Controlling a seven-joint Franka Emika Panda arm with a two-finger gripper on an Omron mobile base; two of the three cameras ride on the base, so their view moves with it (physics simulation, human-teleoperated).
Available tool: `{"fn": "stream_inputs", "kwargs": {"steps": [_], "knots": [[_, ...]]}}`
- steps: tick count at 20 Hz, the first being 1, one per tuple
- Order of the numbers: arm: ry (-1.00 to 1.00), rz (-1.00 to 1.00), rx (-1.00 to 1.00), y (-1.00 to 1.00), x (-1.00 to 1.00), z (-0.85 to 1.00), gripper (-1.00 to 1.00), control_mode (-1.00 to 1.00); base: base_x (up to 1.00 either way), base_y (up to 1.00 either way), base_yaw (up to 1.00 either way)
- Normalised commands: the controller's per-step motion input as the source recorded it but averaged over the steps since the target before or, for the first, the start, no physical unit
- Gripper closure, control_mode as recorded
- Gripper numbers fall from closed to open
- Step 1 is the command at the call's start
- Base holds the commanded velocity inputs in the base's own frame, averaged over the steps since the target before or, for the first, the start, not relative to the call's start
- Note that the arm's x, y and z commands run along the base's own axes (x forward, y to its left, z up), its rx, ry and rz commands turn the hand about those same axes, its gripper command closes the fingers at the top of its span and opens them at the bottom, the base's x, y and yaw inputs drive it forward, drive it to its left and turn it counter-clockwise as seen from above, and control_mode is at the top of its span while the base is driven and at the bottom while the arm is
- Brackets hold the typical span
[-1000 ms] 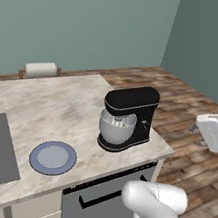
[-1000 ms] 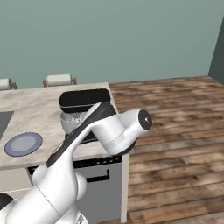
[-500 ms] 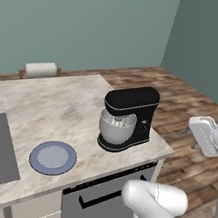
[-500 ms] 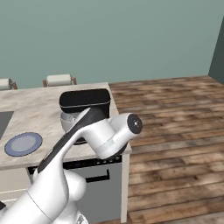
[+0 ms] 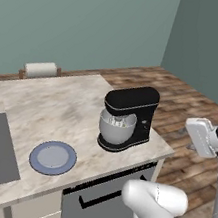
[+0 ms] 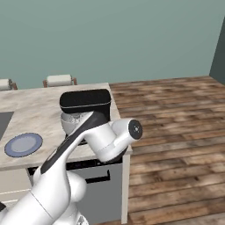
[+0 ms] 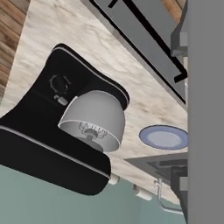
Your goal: Add butter and sugar cubes to the stand mixer bowl and then turn on the stand mixer to begin making frosting.
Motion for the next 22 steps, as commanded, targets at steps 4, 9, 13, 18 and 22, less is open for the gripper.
{"fn": "stream_inputs", "kwargs": {"steps": [4, 9, 13, 18, 22], "knots": [[-0.03, 0.03, 0.00, 0.00, 0.10, 0.00, -1.00, -1.00, 0.00, 0.00, 0.00], [-0.02, 0.05, 0.00, 0.00, 0.00, 0.00, -1.00, -1.00, 0.00, 0.00, 0.00], [0.00, 0.00, 0.12, 0.00, 0.00, 0.00, -1.00, -1.00, 0.00, 0.00, 0.00], [0.00, 0.00, 0.11, 0.00, 0.00, 0.00, -1.00, -1.00, 0.00, 0.00, 0.00], [0.00, -0.07, 0.09, 0.04, 0.00, 0.00, -1.00, -1.00, 0.00, 0.00, 0.00]]}}
